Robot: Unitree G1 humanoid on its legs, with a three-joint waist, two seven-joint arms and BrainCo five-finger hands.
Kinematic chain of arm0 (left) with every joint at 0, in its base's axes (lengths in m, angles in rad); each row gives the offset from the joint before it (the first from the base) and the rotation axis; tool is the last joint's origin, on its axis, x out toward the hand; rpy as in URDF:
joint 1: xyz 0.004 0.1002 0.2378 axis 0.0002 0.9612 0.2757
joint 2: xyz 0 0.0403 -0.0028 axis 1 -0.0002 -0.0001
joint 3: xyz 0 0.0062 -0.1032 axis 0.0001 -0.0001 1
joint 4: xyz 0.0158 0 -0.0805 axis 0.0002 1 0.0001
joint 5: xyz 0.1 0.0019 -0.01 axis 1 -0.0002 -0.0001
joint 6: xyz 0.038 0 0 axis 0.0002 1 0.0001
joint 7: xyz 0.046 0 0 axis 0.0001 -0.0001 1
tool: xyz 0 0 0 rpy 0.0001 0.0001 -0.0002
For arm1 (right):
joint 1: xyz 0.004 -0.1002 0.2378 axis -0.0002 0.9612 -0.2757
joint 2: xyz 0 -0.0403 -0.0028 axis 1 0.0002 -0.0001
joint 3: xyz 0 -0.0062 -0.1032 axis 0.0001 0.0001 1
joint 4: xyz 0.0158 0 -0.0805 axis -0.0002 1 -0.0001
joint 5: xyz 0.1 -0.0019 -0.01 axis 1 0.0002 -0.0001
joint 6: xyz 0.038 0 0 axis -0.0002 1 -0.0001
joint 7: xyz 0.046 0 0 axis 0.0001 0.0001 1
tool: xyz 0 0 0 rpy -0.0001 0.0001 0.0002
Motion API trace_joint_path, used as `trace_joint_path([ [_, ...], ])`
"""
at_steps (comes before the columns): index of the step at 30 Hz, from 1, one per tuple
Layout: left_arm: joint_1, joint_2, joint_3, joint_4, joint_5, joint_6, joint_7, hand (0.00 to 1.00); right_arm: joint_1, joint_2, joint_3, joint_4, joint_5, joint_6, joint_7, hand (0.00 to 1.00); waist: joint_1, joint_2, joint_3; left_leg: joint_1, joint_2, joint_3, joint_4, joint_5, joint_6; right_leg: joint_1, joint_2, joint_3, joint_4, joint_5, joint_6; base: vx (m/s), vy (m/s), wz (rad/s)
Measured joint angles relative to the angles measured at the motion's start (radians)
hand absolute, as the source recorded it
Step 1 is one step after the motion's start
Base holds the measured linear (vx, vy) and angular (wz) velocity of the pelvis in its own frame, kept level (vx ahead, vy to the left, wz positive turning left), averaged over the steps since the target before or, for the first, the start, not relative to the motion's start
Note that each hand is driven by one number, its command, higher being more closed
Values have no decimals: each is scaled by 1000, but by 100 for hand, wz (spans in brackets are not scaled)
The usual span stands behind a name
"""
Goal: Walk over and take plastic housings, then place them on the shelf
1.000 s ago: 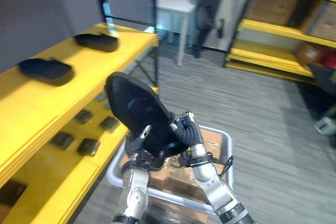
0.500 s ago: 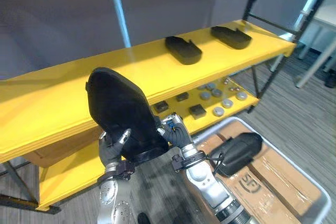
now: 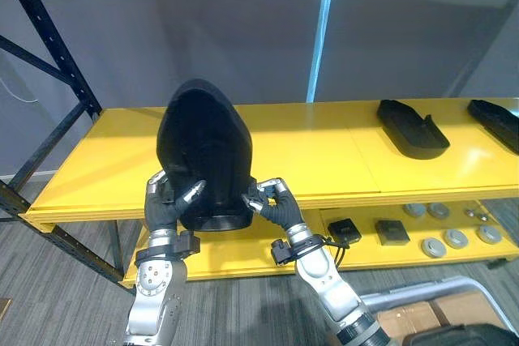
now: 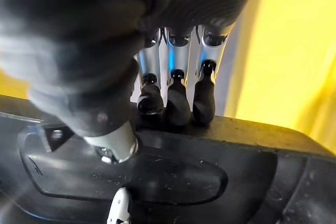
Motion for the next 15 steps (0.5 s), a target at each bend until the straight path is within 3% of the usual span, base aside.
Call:
trace_joint_path([
  [1, 0, -2, -6, 0, 9, 3, -9, 100, 23, -5, -14, -26, 2, 0, 5, 0, -15, -1, -1, 6, 13, 2, 3, -13, -11, 30, 23, -2, -55, 18, -3, 190, -98, -21],
  [4, 8, -21, -26, 0, 22, 8, -24, 100, 85, -8, -34, -82, 6, 0, 14, 0, -23, 5, 2, 1, 46, 21, 87, -80, -28, 72, 54, 14, -97, 21, -5, 171, -55, -26],
  [6, 28, -45, -25, 4, 29, 9, -30, 100, 109, -13, -37, -112, 24, 0, 20, 0, -22, 21, 7, -42, 95, 40, 258, -162, -47, 97, 87, 42, -105, 8, -12, 190, -7, -44],
  [8, 44, -91, 3, 39, 36, 28, -18, 100, 108, -13, -37, -112, 49, 1, 21, 0, -17, 35, 17, -144, 124, -18, 540, -184, -75, 126, 95, 82, -104, -3, -19, 199, 28, -48],
  [9, 58, -105, 15, 40, 37, 32, -11, 100, 107, -13, -37, -113, 50, 1, 20, 0, -13, 39, 18, -162, 126, -42, 584, -195, -93, 131, 92, 97, -102, -3, -20, 150, 52, -79],
  [11, 89, -119, 36, 40, 38, 39, 23, 100, 107, -13, -40, -135, 63, 1, 12, 0, 5, 44, 20, -164, 136, -106, 504, -213, -114, 136, 81, 163, -102, -10, -16, 142, 125, -84],
  [14, 89, -130, 48, 42, 57, 45, 62, 100, 107, -12, -81, -193, 82, 0, -19, 0, -16, 51, 17, -150, 153, -136, 279, -175, -82, 135, 68, 178, -100, -19, 10, 109, 192, -25],
  [15, 91, -139, 48, 43, 56, 47, 78, 100, 107, -12, -113, -220, 89, -4, -37, 0, -18, 73, 10, -129, 166, -134, 197, -63, -101, 136, 78, 189, -100, -23, 29, 77, 233, -27],
])
